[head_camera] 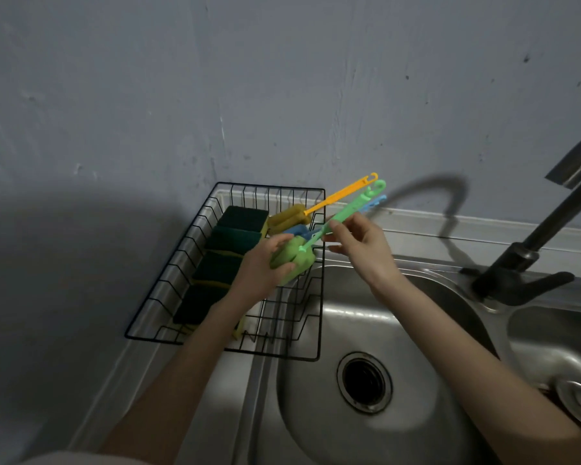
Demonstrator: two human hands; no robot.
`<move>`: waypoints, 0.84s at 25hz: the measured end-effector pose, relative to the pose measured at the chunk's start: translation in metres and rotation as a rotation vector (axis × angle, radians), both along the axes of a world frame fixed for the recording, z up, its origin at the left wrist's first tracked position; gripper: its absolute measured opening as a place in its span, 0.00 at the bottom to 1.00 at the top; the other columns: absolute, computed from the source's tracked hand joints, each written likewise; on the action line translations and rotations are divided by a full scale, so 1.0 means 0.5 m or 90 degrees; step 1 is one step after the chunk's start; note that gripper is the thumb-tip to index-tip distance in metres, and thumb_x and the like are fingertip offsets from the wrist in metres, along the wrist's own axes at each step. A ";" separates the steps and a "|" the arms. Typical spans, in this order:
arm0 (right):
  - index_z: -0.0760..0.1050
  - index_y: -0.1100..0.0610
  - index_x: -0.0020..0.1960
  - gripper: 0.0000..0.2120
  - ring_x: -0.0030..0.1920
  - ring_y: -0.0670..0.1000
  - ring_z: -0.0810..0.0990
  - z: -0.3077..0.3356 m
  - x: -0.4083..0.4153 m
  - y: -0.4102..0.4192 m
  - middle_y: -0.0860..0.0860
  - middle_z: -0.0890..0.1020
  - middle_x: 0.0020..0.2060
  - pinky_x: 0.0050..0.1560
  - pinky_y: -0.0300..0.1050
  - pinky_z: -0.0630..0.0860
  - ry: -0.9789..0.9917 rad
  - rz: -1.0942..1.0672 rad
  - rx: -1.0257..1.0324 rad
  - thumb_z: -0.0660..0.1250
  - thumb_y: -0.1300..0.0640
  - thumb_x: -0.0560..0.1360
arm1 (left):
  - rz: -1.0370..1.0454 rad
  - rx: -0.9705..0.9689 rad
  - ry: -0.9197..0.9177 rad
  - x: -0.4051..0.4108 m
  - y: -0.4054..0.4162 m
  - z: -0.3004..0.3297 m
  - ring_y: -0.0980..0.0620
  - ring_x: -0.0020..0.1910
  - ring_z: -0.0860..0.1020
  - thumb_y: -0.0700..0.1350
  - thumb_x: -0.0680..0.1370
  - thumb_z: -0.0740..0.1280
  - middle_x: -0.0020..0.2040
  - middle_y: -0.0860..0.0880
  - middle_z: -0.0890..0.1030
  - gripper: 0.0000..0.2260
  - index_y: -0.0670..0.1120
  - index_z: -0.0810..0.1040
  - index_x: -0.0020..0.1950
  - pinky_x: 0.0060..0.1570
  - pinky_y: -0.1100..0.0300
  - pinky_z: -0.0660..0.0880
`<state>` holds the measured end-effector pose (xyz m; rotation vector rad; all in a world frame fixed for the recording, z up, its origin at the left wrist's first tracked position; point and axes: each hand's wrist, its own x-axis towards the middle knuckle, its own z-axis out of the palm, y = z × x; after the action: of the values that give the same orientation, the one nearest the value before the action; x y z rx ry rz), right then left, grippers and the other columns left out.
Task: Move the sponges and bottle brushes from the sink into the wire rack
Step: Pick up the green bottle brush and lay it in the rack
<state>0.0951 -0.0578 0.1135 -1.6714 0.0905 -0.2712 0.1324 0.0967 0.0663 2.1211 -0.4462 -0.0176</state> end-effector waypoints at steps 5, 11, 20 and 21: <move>0.72 0.56 0.45 0.04 0.39 0.48 0.79 -0.066 0.024 -0.017 0.57 0.79 0.45 0.38 0.35 0.76 0.099 -0.045 -0.006 0.60 0.60 0.77 | -0.024 0.090 0.027 0.037 -0.012 -0.056 0.47 0.65 0.71 0.39 0.73 0.67 0.65 0.44 0.73 0.22 0.46 0.68 0.66 0.61 0.60 0.65; 0.71 0.53 0.41 0.08 0.38 0.44 0.78 -0.096 0.033 -0.023 0.50 0.78 0.38 0.32 0.30 0.76 0.146 -0.070 0.060 0.58 0.58 0.78 | -0.033 0.153 0.034 0.050 -0.026 -0.071 0.46 0.68 0.66 0.41 0.76 0.63 0.69 0.45 0.69 0.22 0.47 0.63 0.69 0.66 0.55 0.62; 0.67 0.59 0.62 0.14 0.43 0.49 0.80 -0.098 0.027 -0.028 0.57 0.79 0.51 0.45 0.43 0.75 0.198 -0.046 -0.014 0.57 0.58 0.77 | -0.073 0.225 0.028 0.038 -0.024 -0.057 0.45 0.71 0.61 0.45 0.76 0.62 0.73 0.42 0.63 0.27 0.43 0.55 0.72 0.70 0.49 0.61; 0.66 0.58 0.64 0.16 0.48 0.53 0.80 -0.097 0.022 -0.031 0.59 0.79 0.55 0.49 0.48 0.75 0.215 -0.039 -0.060 0.58 0.58 0.77 | -0.070 0.234 0.016 0.033 -0.023 -0.056 0.45 0.71 0.62 0.46 0.76 0.62 0.72 0.42 0.63 0.28 0.43 0.54 0.72 0.70 0.47 0.62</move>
<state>0.1062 -0.0735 0.0649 -1.7981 0.3872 -0.0362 0.1489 0.0849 0.0385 2.4499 -0.5790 -0.2022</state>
